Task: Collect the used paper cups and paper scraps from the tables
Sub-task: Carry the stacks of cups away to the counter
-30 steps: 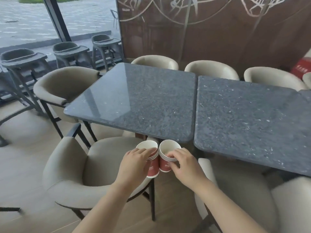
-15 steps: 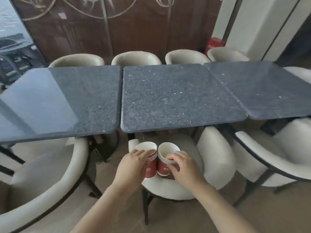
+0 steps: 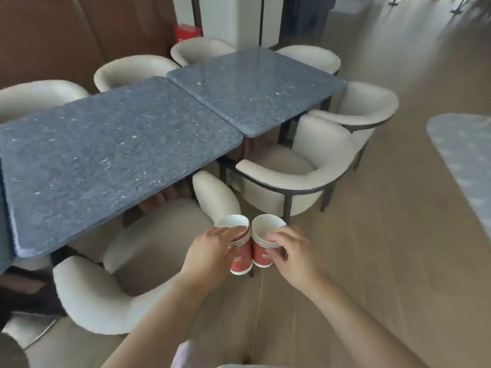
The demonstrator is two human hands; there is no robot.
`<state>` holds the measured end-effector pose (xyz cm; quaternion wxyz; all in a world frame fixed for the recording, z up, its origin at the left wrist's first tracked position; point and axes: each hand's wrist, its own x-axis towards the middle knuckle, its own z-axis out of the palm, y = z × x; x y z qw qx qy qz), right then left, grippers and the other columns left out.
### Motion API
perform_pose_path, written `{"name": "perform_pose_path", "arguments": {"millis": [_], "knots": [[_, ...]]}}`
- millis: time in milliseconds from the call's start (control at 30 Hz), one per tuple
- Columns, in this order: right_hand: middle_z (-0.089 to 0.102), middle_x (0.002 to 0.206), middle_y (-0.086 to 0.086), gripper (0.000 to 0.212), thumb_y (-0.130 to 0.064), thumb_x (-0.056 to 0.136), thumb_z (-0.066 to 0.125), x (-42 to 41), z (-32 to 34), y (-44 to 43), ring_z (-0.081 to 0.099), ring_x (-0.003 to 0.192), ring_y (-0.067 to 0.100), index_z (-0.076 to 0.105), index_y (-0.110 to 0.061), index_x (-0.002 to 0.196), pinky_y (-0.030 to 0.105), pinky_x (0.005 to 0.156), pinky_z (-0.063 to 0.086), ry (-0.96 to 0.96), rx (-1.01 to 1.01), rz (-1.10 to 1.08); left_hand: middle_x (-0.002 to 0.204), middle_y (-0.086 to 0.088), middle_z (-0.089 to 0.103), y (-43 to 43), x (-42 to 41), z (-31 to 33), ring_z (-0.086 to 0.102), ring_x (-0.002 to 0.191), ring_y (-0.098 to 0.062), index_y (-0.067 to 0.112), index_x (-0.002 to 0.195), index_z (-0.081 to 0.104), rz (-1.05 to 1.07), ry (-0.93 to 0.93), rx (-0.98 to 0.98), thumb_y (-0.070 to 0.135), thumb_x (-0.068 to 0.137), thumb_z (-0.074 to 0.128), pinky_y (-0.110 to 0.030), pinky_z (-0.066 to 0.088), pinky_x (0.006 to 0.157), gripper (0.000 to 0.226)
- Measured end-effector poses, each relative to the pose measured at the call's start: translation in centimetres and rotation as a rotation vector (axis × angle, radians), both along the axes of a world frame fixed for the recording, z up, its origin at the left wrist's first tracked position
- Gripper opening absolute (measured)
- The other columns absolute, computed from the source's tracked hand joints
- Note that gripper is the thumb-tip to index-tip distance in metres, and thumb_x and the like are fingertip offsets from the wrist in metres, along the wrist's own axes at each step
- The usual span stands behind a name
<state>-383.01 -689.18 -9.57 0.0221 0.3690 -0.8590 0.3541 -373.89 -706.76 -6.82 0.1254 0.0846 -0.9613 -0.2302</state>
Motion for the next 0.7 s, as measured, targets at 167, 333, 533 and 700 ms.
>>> {"name": "perform_pose_path", "arguments": {"millis": [167,333,533,700], "knots": [[0.063,0.093,-0.007,0.021,-0.014,0.074,0.073,-1.6,-0.6,5.5,0.061,0.084,0.015,0.064,-0.022,0.092,0.020,0.069,0.047,-0.044,0.030,-0.187,0.096,0.005,0.072,4.0,-5.6,-0.4,0.065,0.083,-0.022,0.030,0.109,0.062,-0.201,-0.013,-0.049,0.013,0.072,0.071,-0.031,0.046,0.069,0.041],[0.063,0.101,-0.001,0.017,-0.011,0.079,0.069,-4.3,-1.2,8.9,0.061,0.091,0.021,0.067,-0.014,0.096,0.024,0.072,0.048,-0.088,0.042,-0.341,0.092,0.001,0.073,6.9,-11.3,-1.4,0.065,0.084,-0.028,0.024,0.107,0.065,-0.346,-0.008,-0.003,0.010,0.074,0.070,-0.039,0.049,0.077,0.036],[0.064,0.099,0.004,0.022,-0.005,0.074,0.071,-10.7,-1.8,11.2,0.059,0.096,0.023,0.068,-0.012,0.095,0.030,0.075,0.050,-0.086,0.043,-0.473,0.089,-0.004,0.073,9.3,-20.3,-2.8,0.066,0.079,-0.031,0.018,0.105,0.067,-0.491,-0.030,0.011,0.004,0.070,0.073,-0.040,0.052,0.075,0.038],[0.065,0.095,0.007,0.020,-0.006,0.073,0.069,-17.0,-1.3,12.5,0.061,0.092,0.030,0.067,-0.010,0.092,0.030,0.072,0.046,-0.107,0.090,-0.559,0.085,0.000,0.073,10.6,-28.2,-2.7,0.066,0.075,-0.025,0.019,0.102,0.068,-0.564,-0.040,0.017,0.003,0.065,0.077,-0.031,0.050,0.068,0.041]]}}
